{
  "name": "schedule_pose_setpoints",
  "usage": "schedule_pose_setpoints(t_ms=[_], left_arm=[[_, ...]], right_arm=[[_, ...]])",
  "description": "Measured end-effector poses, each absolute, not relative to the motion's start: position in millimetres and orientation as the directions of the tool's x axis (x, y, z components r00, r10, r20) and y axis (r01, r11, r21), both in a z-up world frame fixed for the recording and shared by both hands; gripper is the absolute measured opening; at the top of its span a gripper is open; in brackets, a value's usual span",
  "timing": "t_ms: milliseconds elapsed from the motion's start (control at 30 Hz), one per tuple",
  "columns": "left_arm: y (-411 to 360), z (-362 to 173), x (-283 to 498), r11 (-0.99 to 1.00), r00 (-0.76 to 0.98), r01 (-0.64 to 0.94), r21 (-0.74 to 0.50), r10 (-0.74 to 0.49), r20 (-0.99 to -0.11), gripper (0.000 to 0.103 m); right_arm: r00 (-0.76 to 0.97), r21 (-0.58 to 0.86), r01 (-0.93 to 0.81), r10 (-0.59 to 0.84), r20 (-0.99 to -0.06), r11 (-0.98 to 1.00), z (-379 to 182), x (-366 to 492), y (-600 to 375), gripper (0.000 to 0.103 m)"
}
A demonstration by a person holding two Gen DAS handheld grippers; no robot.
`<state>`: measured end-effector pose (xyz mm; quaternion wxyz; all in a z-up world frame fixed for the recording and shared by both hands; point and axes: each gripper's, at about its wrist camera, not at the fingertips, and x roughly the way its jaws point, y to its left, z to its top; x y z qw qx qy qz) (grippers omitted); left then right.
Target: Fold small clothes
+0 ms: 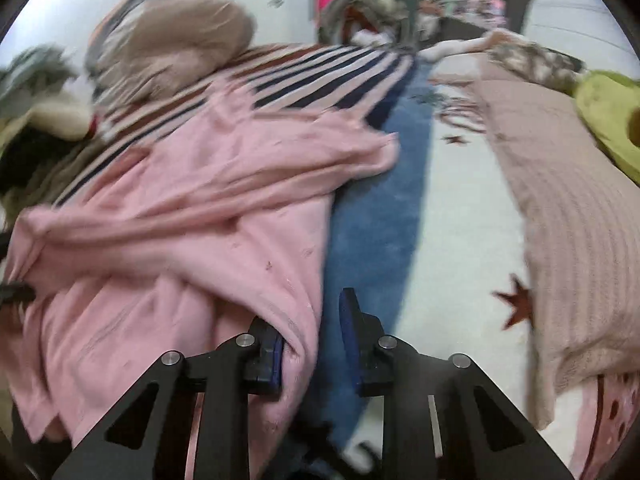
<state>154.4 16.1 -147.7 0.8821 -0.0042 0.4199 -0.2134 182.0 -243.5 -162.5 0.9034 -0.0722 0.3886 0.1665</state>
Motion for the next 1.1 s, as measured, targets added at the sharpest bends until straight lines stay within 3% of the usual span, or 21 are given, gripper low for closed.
schedule_pose_setpoints(t_ms=[167, 233, 333, 467, 567, 667, 933, 1000, 1067, 1100], left_arm=[[13.0, -145.9, 158.3, 0.907, 0.56, 0.38, -0.179, -0.38, -0.736, 0.068], [12.9, -148.0, 159.8, 0.905, 0.556, 0.384, -0.182, -0.384, -0.737, 0.068], [12.8, -149.6, 161.1, 0.902, 0.552, 0.392, -0.183, -0.389, -0.737, 0.068], [18.3, -144.6, 160.0, 0.896, 0.56, 0.404, -0.186, -0.403, -0.724, 0.068], [23.4, -140.1, 160.6, 0.895, 0.57, 0.403, -0.193, -0.41, -0.712, 0.068], [25.5, -136.4, 160.9, 0.897, 0.583, 0.401, -0.186, -0.406, -0.704, 0.068], [32.8, -131.5, 167.1, 0.892, 0.59, 0.411, -0.19, -0.419, -0.69, 0.068], [32.1, -131.4, 168.8, 0.888, 0.589, 0.414, -0.197, -0.427, -0.686, 0.068], [30.3, -132.4, 170.2, 0.886, 0.583, 0.419, -0.199, -0.43, -0.689, 0.068], [28.8, -133.9, 170.6, 0.885, 0.579, 0.422, -0.196, -0.43, -0.693, 0.068]], right_arm=[[0.678, -0.012, -0.272, 0.183, -0.712, 0.962, -161.2, 187.6, -267.4, 0.018], [0.674, -0.031, -0.244, 0.147, -0.724, 0.969, -163.4, 186.0, -273.7, 0.028], [0.626, -0.019, -0.237, 0.138, -0.767, 0.971, -168.0, 185.2, -280.9, 0.033], [0.609, 0.099, -0.344, 0.302, -0.734, 0.934, -141.6, 173.6, -274.9, 0.036], [0.609, 0.192, -0.39, 0.409, -0.68, 0.901, -113.8, 177.6, -274.9, 0.05], [0.592, 0.235, -0.406, 0.45, -0.669, 0.883, -101.2, 204.0, -266.3, 0.051], [0.43, 0.349, -0.409, 0.515, -0.741, 0.843, -149.7, 288.9, -234.3, 0.052], [0.399, 0.36, -0.418, 0.524, -0.753, 0.834, -157.6, 297.5, -225.3, 0.058], [0.386, 0.318, -0.437, 0.495, -0.778, 0.841, -164.7, 304.9, -212.4, 0.052], [0.412, 0.262, -0.45, 0.459, -0.787, 0.854, -164.7, 304.6, -206.5, 0.025]])
